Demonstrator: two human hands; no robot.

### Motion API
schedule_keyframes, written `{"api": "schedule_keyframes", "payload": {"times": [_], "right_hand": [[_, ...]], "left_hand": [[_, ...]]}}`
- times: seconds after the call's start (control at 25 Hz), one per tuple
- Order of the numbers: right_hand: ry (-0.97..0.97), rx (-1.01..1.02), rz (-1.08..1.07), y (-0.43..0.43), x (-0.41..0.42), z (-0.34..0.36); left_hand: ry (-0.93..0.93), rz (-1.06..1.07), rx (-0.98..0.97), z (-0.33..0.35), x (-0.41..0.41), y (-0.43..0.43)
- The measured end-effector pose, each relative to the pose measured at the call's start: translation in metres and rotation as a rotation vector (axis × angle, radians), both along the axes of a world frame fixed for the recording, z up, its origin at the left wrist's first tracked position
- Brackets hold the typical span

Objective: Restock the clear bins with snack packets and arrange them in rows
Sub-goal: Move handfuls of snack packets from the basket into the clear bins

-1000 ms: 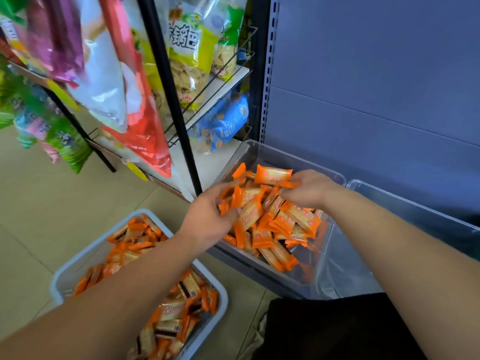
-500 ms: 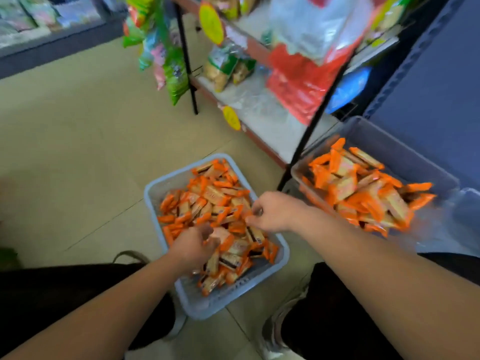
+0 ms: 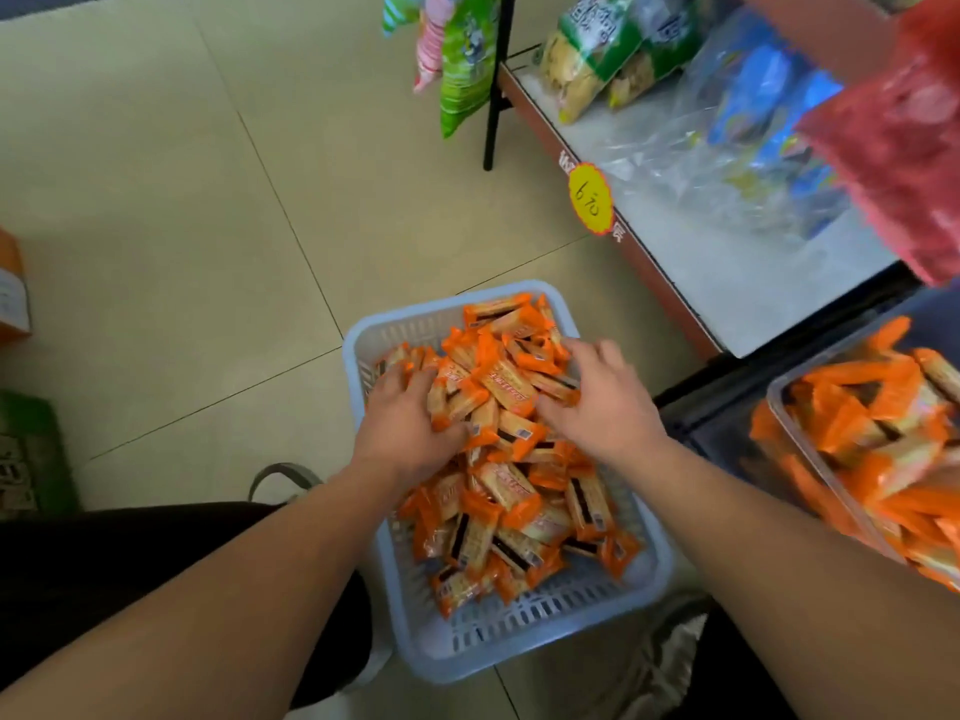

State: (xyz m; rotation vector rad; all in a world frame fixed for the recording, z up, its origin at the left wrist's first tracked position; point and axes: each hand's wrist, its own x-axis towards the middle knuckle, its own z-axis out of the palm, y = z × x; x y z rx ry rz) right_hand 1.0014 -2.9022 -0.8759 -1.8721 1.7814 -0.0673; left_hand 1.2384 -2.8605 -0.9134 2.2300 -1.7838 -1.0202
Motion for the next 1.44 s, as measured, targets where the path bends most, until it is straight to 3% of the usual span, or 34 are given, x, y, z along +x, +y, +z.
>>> {"api": "schedule_keyframes", "payload": {"times": [0.12,0.24,0.4,0.56,0.72,1.0,1.2,1.44], "right_hand": [[-0.037,0.221,0.093,-0.032,0.003,-0.024],[-0.114,0.329,0.116,-0.047,0.003,-0.051],[-0.127,0.293,0.082,-0.052,0.009,-0.068],[0.089,0.181,0.081,-0.05,0.023,-0.07],[0.202,0.12,0.09,-0.048,0.036,-0.071],[-0.113,0.161,-0.129,-0.06,0.021,-0.061],[-0.095,0.257,0.003,-0.047,0.021,-0.061],[-0.066,0.284,0.055,-0.044,0.016,-0.056]], "left_hand": [[-0.012,-0.075,0.226,-0.013,0.013,-0.03],[-0.06,-0.159,0.303,-0.026,0.019,-0.044],[-0.173,-0.155,0.239,-0.032,0.013,-0.048],[-0.321,-0.255,0.166,-0.033,0.006,-0.043],[-0.281,-0.194,0.125,-0.041,0.011,-0.041],[-0.113,0.002,-0.124,-0.033,0.008,-0.056],[-0.136,-0.045,0.053,-0.044,0.009,-0.048],[-0.069,-0.037,-0.152,-0.022,0.012,-0.043]]}}
